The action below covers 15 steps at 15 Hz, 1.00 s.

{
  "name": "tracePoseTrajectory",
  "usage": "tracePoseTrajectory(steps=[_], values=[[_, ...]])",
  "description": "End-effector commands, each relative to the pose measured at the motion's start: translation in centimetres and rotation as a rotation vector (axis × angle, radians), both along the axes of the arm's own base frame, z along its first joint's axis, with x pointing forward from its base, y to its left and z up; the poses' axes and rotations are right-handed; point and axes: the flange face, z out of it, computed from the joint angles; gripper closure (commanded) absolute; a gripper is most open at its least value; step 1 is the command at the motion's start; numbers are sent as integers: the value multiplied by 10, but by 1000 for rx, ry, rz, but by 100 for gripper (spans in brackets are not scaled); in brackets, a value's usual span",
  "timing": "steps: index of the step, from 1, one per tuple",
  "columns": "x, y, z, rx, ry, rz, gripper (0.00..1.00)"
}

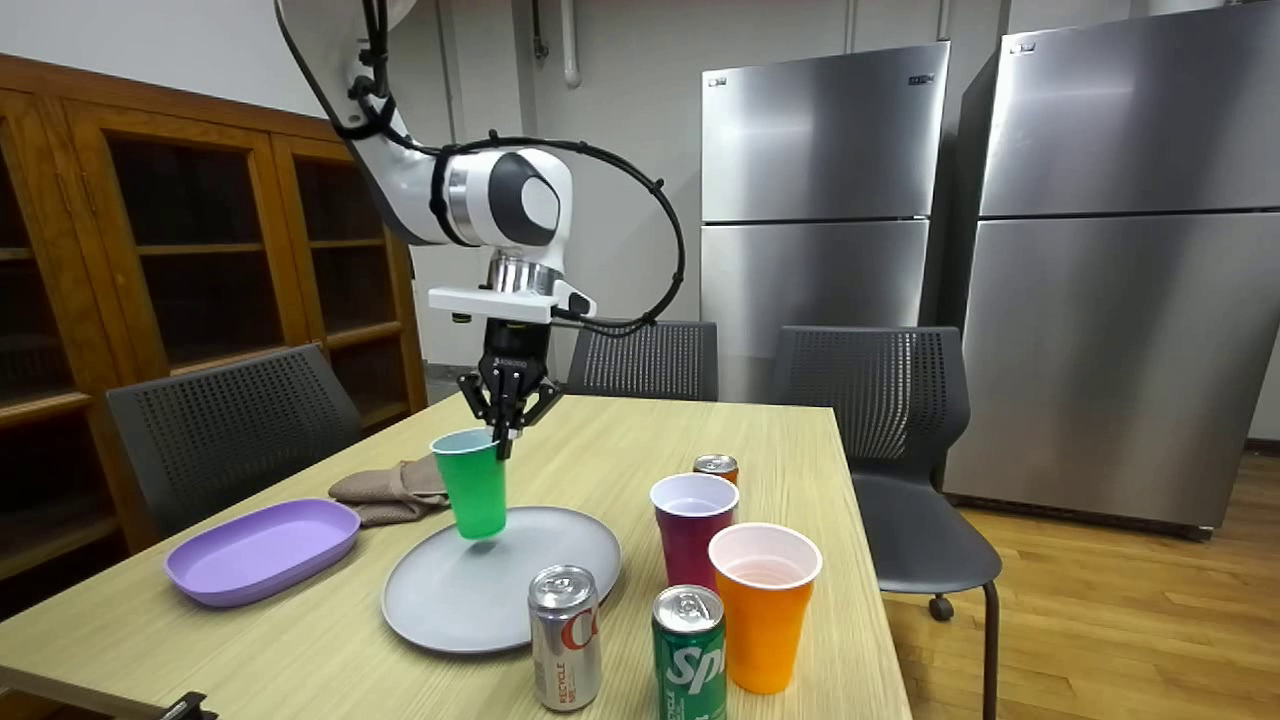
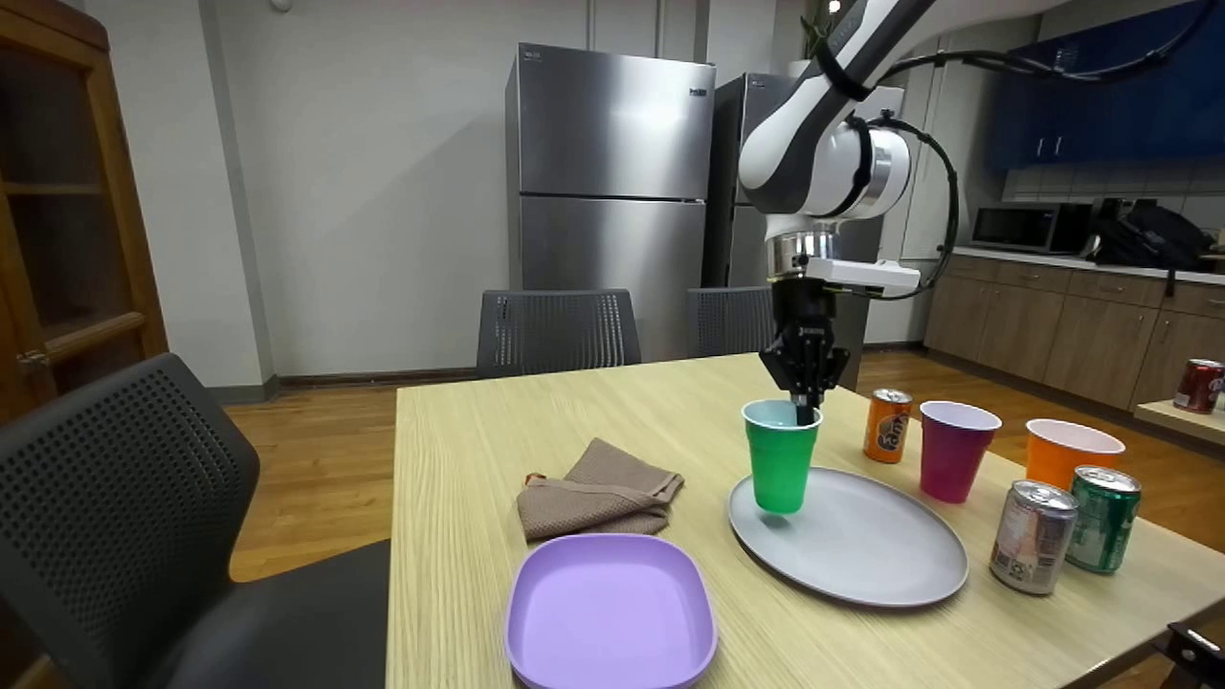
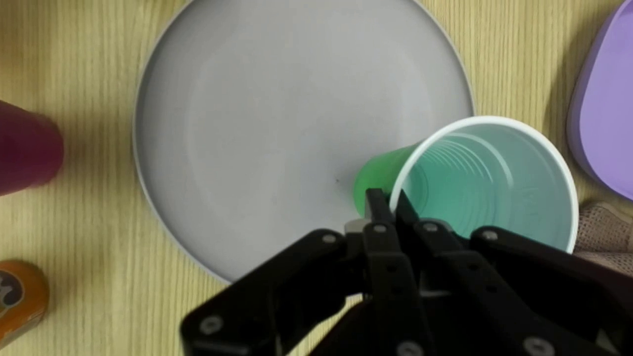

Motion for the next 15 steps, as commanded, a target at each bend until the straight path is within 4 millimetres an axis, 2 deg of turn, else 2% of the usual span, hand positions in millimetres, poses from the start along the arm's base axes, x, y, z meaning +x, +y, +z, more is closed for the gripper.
tracePoseTrajectory(steps=[1,8,13,14,15], values=[[7,0,-2,8,7,-41,99],[21,1,-9,10,8,-76,99],[24,0,-14,3,18,-83,99],[23,1,-15,0,19,-83,70],[22,1,-15,0,19,-84,69]])
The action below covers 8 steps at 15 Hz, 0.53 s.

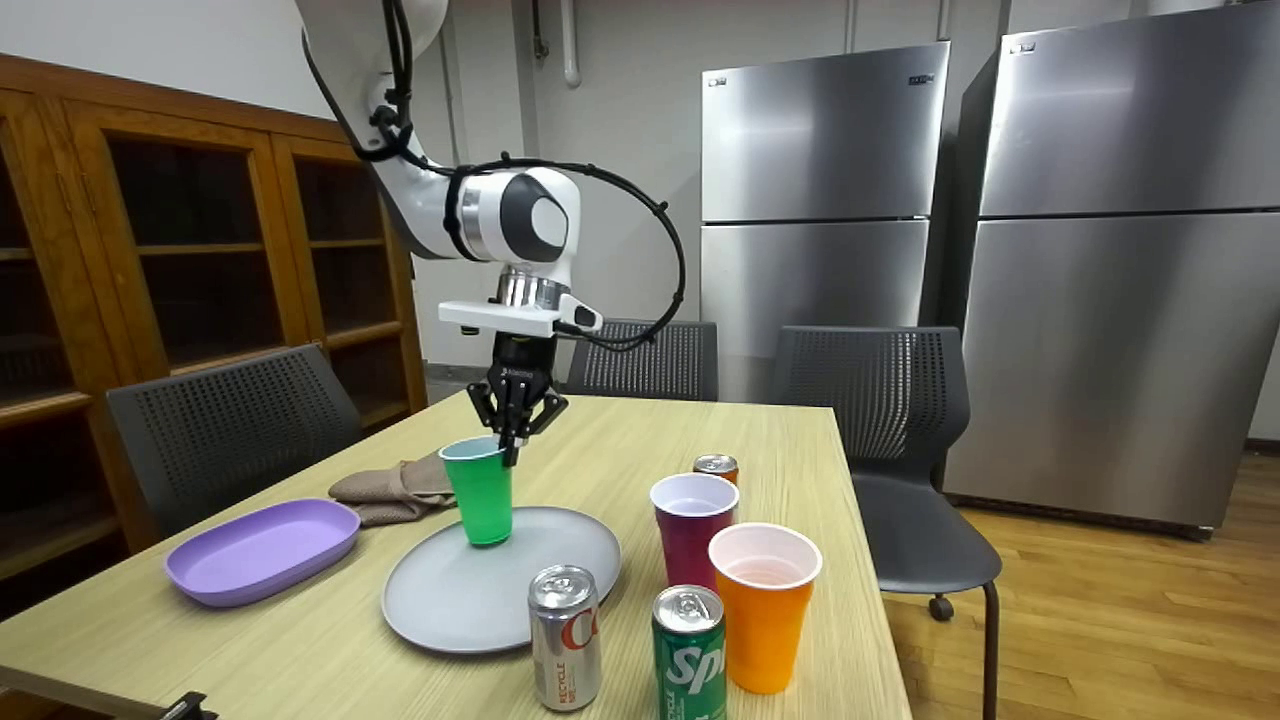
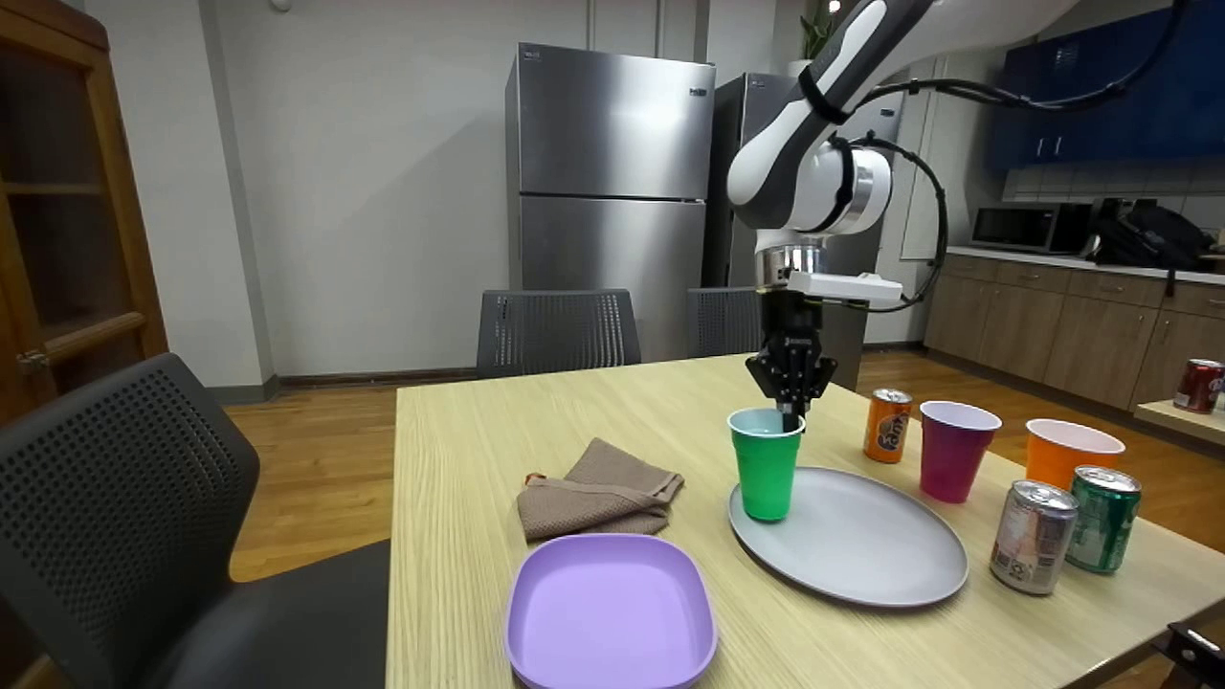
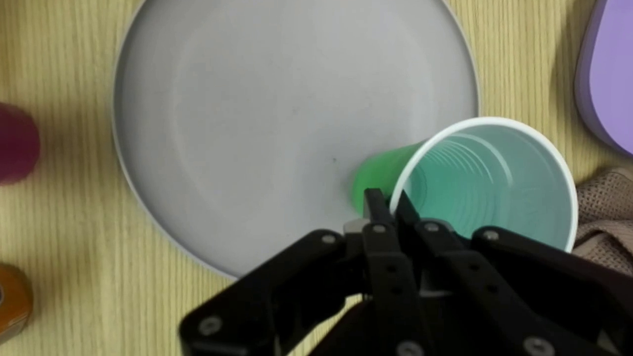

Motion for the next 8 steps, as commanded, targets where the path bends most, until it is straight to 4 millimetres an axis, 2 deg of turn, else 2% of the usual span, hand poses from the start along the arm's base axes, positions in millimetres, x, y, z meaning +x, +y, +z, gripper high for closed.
tracePoseTrajectory(steps=[1,8], values=[[2,1,3,0,12,-28,64],[-11,1,21,-5,-21,-43,12]])
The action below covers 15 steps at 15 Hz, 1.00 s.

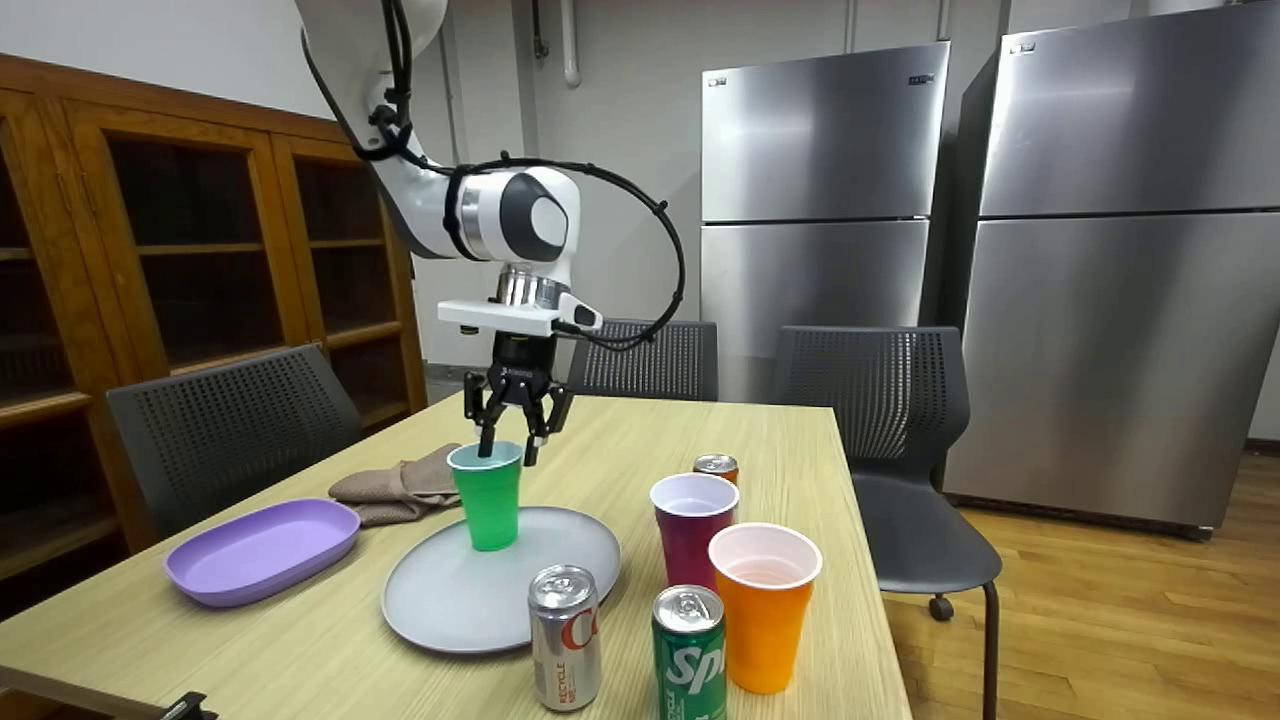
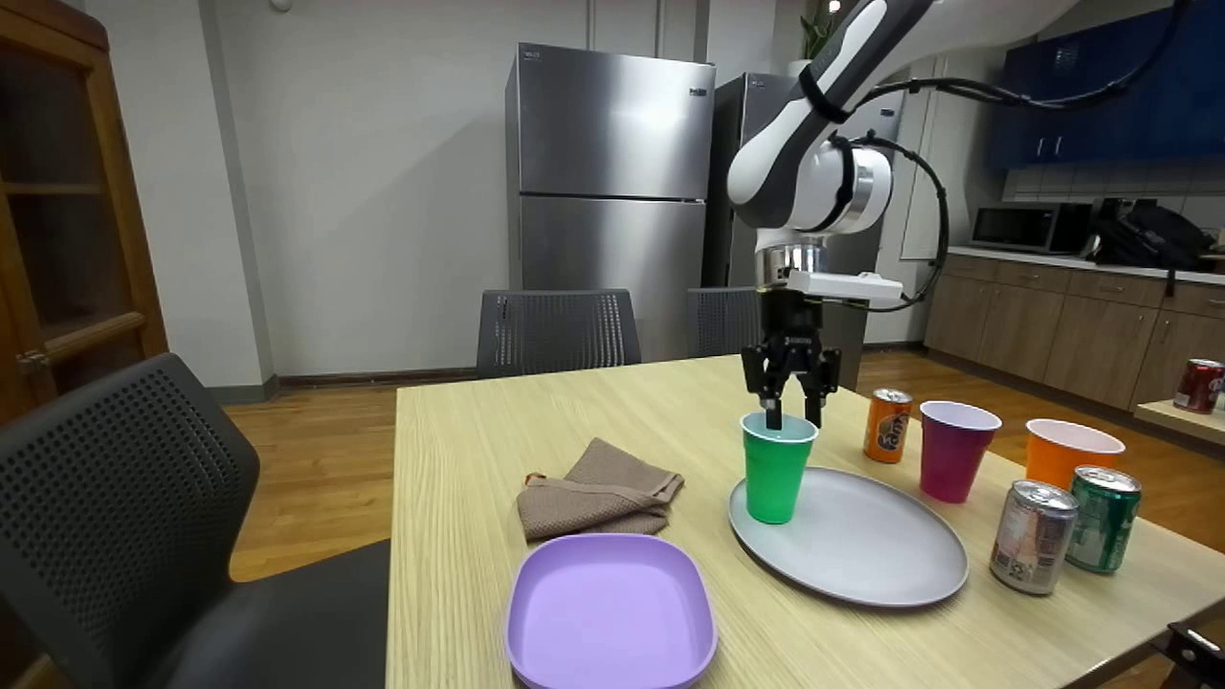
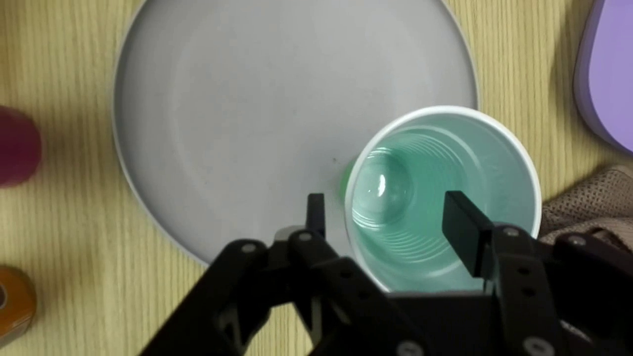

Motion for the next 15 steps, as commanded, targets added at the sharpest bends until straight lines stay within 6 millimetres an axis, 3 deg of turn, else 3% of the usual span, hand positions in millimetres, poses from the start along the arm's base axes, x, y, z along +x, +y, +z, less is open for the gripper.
tracePoseTrajectory(steps=[1,2,7,15], values=[[-13,1,23,-3,-25,-37,4],[-16,0,27,-4,-33,-44,0],[-33,-12,49,-20,-63,-96,0],[-54,-54,70,-61,-97,-223,0]])
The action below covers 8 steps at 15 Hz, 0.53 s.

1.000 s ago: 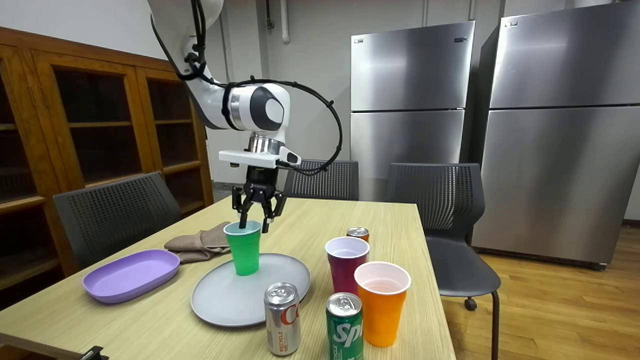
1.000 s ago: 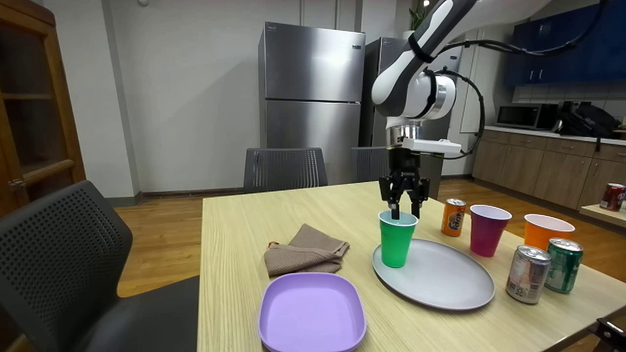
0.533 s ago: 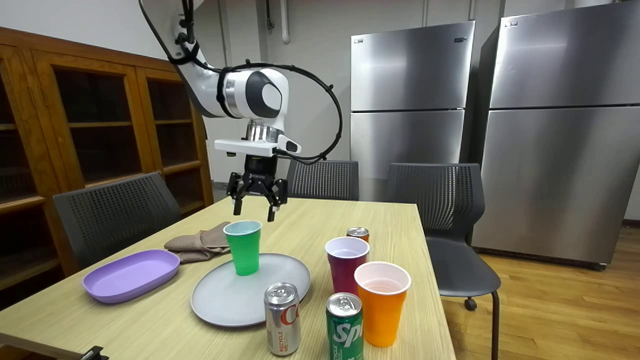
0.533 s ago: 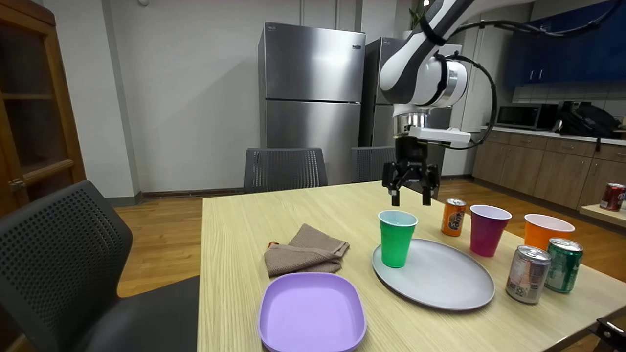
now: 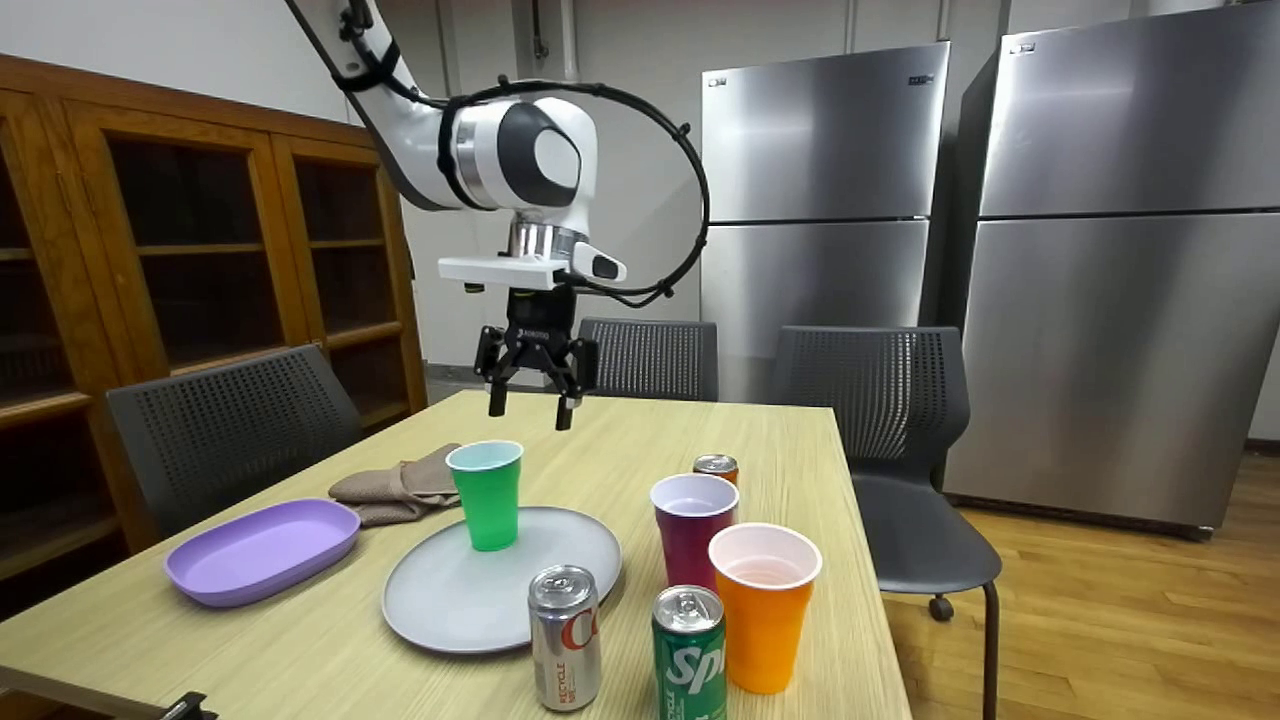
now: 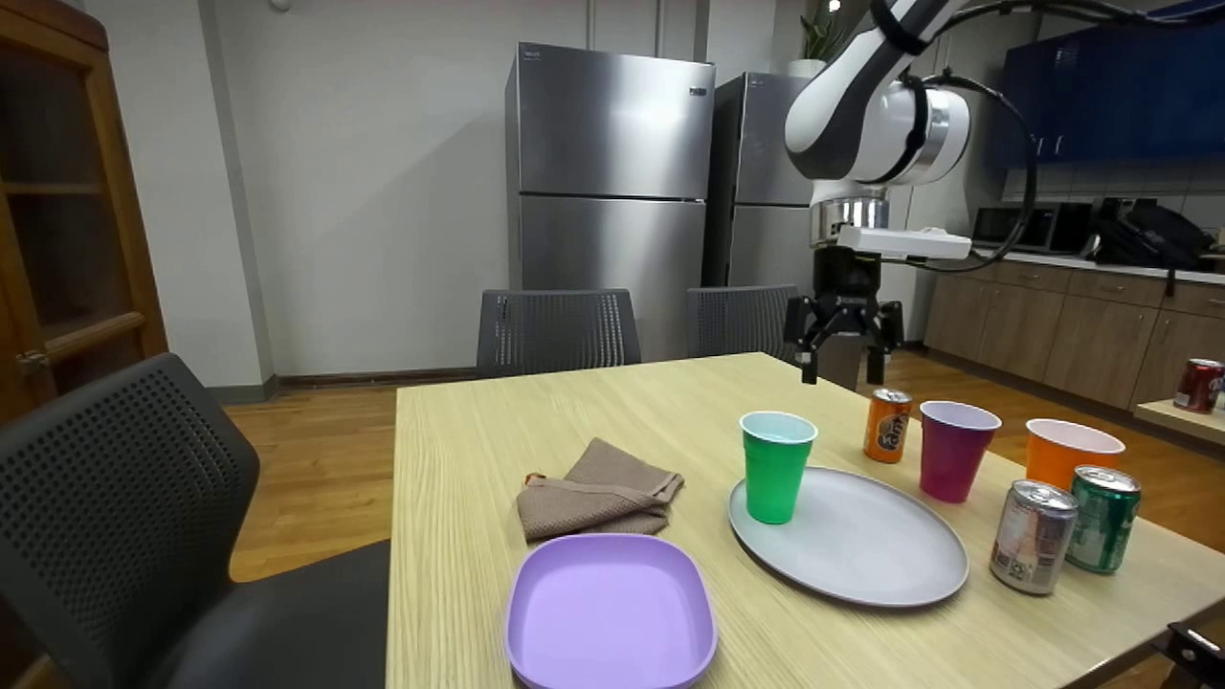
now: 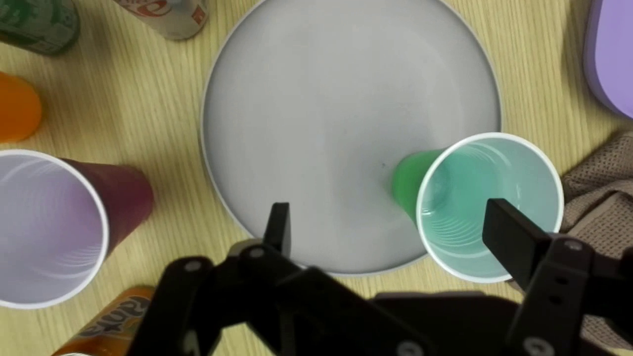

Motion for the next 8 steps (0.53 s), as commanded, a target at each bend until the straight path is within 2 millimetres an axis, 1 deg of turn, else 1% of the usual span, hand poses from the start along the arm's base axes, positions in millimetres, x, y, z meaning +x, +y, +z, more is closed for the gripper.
tracePoseTrajectory(steps=[1,8], values=[[-16,-15,13,-16,-29,-82,0],[-30,-50,19,-45,-43,-210,0]])
